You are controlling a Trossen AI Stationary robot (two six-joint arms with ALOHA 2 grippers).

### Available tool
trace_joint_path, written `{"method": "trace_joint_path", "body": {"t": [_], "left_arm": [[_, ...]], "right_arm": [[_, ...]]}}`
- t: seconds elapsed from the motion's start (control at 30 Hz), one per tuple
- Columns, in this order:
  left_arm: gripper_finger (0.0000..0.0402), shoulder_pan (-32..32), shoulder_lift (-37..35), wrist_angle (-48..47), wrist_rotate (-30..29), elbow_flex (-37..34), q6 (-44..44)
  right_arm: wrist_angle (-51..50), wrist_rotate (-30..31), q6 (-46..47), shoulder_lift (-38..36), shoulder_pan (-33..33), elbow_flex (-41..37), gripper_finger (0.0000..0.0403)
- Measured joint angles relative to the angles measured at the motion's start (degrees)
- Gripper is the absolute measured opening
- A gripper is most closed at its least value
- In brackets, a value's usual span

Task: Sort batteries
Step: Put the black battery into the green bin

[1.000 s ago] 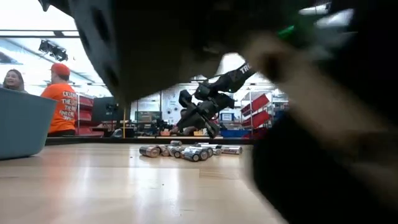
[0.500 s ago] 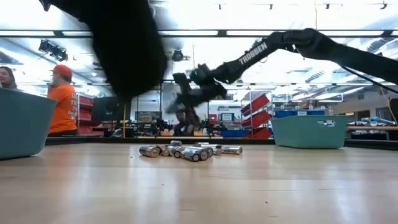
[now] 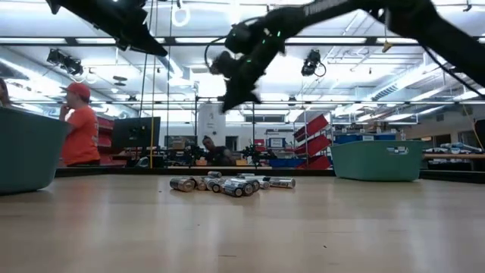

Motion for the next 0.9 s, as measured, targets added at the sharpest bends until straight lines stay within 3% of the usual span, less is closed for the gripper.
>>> {"method": "trace_joint_path", "body": {"t": [0.1,0.2,0.47,0.73,0.9], "left_arm": [[0.0041,0.0,0.9,0.5,6.0,0.0,-0.5],[0.0012,-0.1,4.0,1.5,13.1,0.0,-1.3],[0.0002,-0.1,18.5,4.5,10.1,1.6,1.7],[0.0001,-0.1,34.2,5.8,5.8,8.7,0.6],[0.0000,1.0,41.6,4.3,5.1,11.8,11.2]], "right_arm": [[-9.3,10.6,-0.7,-4.0,0.7,-0.1,0.0024],[-14.9,14.9,-0.7,-7.8,0.7,-0.9,0.0026],[-13.1,19.9,2.1,-18.5,0.5,-15.9,0.0023],[3.1,14.7,1.9,-33.7,0.8,-35.6,0.0026],[11.4,11.6,-0.2,-39.4,2.8,-44.8,0.0025]]}}
